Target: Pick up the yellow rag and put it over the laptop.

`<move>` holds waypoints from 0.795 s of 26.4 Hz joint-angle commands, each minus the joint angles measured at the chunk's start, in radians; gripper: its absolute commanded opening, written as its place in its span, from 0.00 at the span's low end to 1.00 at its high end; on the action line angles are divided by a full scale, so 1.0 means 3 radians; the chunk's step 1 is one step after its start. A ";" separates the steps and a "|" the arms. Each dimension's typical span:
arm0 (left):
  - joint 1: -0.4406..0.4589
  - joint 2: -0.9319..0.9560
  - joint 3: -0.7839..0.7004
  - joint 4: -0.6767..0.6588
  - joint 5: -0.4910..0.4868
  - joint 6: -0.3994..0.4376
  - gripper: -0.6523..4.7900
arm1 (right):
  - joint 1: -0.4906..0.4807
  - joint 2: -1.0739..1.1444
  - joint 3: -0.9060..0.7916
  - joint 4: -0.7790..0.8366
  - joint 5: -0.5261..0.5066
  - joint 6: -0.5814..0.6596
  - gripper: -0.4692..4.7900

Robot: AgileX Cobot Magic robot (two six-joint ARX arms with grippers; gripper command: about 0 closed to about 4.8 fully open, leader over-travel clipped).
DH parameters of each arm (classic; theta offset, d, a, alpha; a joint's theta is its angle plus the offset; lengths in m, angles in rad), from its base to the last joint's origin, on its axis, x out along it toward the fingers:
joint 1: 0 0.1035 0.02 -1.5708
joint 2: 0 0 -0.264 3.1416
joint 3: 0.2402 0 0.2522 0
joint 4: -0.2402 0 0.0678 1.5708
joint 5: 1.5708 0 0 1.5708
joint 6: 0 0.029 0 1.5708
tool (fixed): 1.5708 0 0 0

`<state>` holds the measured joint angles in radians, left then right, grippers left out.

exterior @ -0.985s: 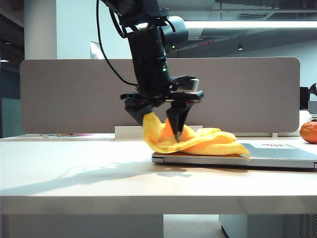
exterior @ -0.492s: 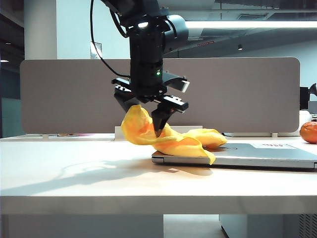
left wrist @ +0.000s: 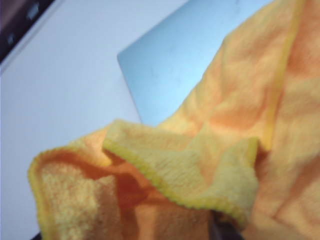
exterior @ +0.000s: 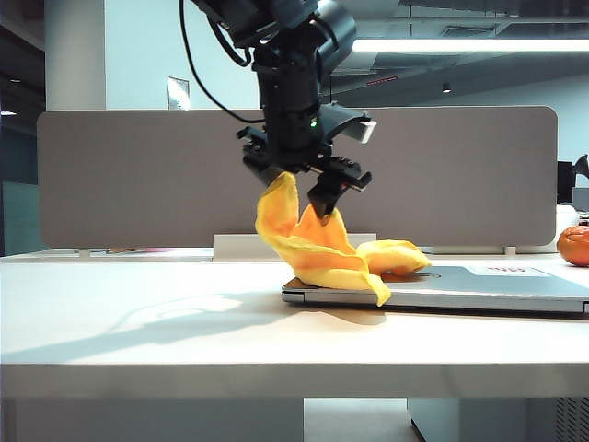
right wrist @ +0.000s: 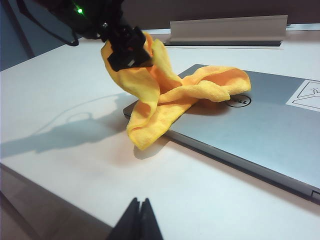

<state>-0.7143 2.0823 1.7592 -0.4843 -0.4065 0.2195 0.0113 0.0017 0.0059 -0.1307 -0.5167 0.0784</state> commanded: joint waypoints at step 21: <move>-0.0067 -0.0015 0.0011 0.1034 0.0008 0.0359 0.71 | 0.0001 -0.0006 -0.0019 0.0038 0.0005 0.0000 0.08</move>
<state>-0.7273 2.0823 1.7592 -0.2115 -0.4042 0.2981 0.0113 0.0017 0.0059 -0.1307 -0.5163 0.0784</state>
